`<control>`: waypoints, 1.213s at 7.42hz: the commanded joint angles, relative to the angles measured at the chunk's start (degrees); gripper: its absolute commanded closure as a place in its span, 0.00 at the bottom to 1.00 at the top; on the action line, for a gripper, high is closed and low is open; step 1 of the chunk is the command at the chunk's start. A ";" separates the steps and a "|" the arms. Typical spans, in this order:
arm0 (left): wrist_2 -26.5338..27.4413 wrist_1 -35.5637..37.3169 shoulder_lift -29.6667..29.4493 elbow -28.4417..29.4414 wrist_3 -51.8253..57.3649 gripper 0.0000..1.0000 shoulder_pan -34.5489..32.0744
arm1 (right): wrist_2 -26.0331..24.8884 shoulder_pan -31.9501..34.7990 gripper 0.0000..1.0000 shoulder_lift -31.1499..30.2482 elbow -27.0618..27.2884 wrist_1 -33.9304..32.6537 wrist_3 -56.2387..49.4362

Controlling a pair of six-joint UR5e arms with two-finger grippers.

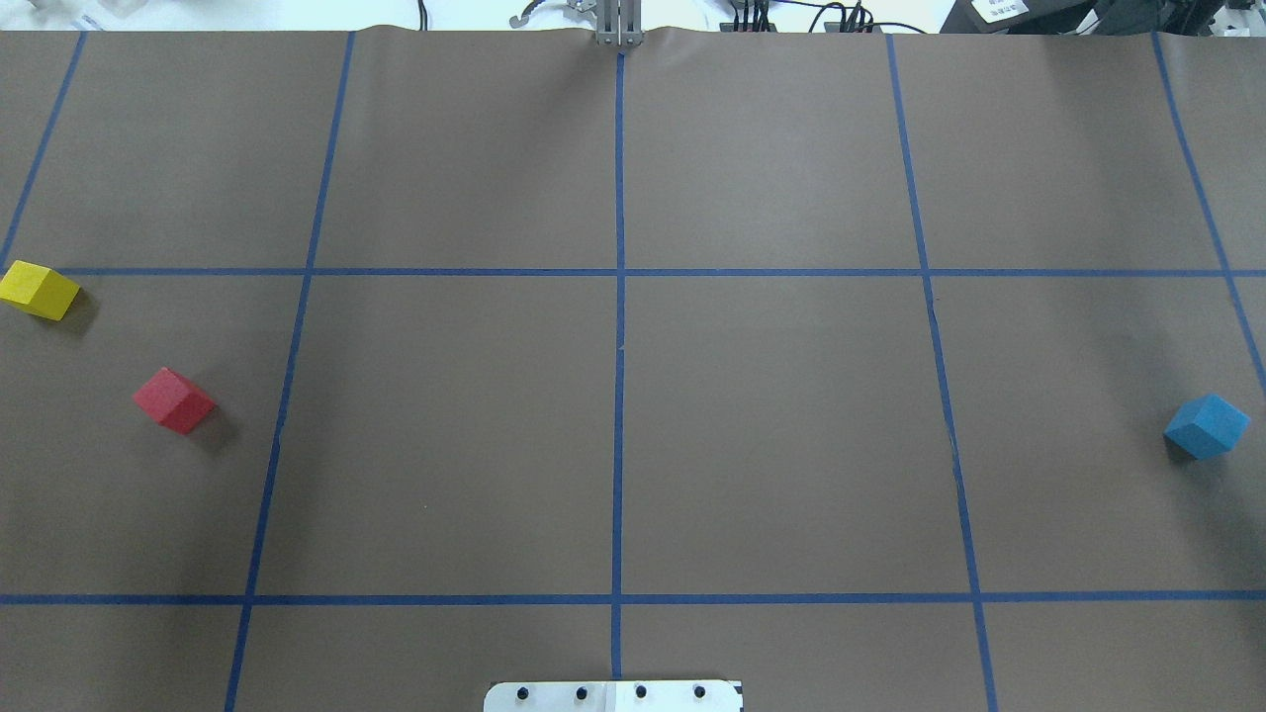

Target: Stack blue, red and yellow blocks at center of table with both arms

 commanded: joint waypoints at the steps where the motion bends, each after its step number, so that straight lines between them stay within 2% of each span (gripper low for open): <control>1: -0.09 -0.12 -0.12 -0.31 0.09 0.00 0.00 | -0.08 -0.07 0.00 0.14 -0.25 0.00 -0.03; 9: -0.44 -0.20 0.14 -1.46 0.00 0.00 0.00 | 0.09 -0.95 0.00 -0.39 0.44 0.00 0.14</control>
